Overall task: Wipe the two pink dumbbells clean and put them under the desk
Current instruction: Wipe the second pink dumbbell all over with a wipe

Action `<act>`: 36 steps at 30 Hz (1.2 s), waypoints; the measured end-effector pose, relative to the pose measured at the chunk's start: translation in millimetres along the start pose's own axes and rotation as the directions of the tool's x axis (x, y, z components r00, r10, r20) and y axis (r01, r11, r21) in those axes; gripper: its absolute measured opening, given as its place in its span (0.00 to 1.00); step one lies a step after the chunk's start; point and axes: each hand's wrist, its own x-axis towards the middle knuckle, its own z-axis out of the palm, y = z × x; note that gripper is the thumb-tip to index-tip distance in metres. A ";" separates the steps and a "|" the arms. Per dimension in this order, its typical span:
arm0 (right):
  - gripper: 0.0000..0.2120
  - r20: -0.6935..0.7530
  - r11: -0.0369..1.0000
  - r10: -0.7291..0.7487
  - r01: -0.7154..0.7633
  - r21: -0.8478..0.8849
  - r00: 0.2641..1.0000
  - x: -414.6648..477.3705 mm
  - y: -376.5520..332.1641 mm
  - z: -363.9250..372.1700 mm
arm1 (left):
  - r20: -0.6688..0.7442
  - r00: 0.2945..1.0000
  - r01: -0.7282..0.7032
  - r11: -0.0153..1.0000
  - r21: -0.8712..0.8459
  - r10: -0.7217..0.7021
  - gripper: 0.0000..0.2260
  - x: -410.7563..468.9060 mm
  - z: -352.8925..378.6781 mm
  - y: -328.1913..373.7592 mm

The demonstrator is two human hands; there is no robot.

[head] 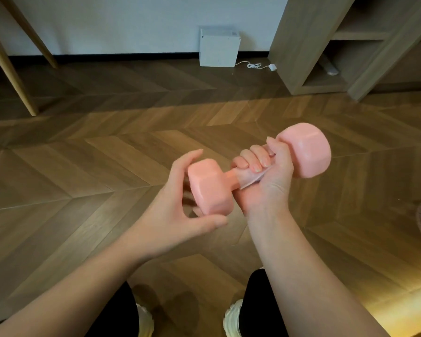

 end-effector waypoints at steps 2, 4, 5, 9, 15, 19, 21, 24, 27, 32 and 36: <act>0.22 0.017 0.999 -0.022 0.023 -0.037 1.000 -0.6 0.6 -0.5 | 0.222 0.917 0.399 0.793 -0.460 -0.333 0.42 4.2 4.7 10.4; 0.22 0.041 0.995 -0.035 0.038 -0.090 0.999 -1.7 2.3 0.1 | 0.327 0.842 0.533 0.573 -0.623 -0.428 0.38 6.2 8.5 8.7; 0.23 0.046 0.995 -0.039 0.043 -0.094 0.998 -2.1 2.5 1.5 | 0.277 0.869 0.488 0.616 -0.619 -0.410 0.34 6.4 9.1 11.6; 0.22 -0.012 0.999 -0.031 0.031 0.027 0.999 0.3 2.8 3.3 | -0.065 0.948 -0.275 0.906 0.322 0.311 0.32 1.8 2.4 8.5; 0.23 -0.097 1.000 -0.017 0.018 0.015 0.995 5.2 8.1 -2.7 | 0.285 0.842 0.522 0.562 -0.641 -0.457 0.41 3.5 -4.4 15.8; 0.20 -0.095 0.999 -0.017 0.019 0.029 0.995 8.2 8.9 -2.4 | 0.012 0.960 0.264 0.883 -0.389 -0.281 0.31 1.7 3.0 16.4; 0.19 -0.112 0.998 0.016 -0.008 0.069 0.994 10.4 7.7 -3.6 | -0.062 0.974 -0.190 0.938 0.291 0.216 0.31 2.3 2.7 14.9; 0.19 -0.171 0.998 0.065 -0.062 0.020 0.983 14.1 8.5 -10.6 | 0.071 0.944 -0.309 0.795 0.521 0.321 0.35 3.9 2.2 7.0; 0.18 -0.244 0.986 0.055 -0.091 -0.138 0.968 22.3 11.6 -17.7 | -0.019 1.000 -0.015 0.916 0.401 0.025 0.39 3.2 4.1 11.8; 0.14 -0.175 0.916 0.065 -0.128 -0.379 0.982 26.1 13.7 -19.8 | -0.030 0.943 0.327 0.909 0.256 -0.331 0.35 7.4 2.5 10.7; 0.07 -0.088 0.844 0.102 -0.133 -0.519 0.991 19.4 18.1 -20.8 | 0.147 0.847 0.529 0.834 -0.154 -0.510 0.30 15.4 2.1 14.4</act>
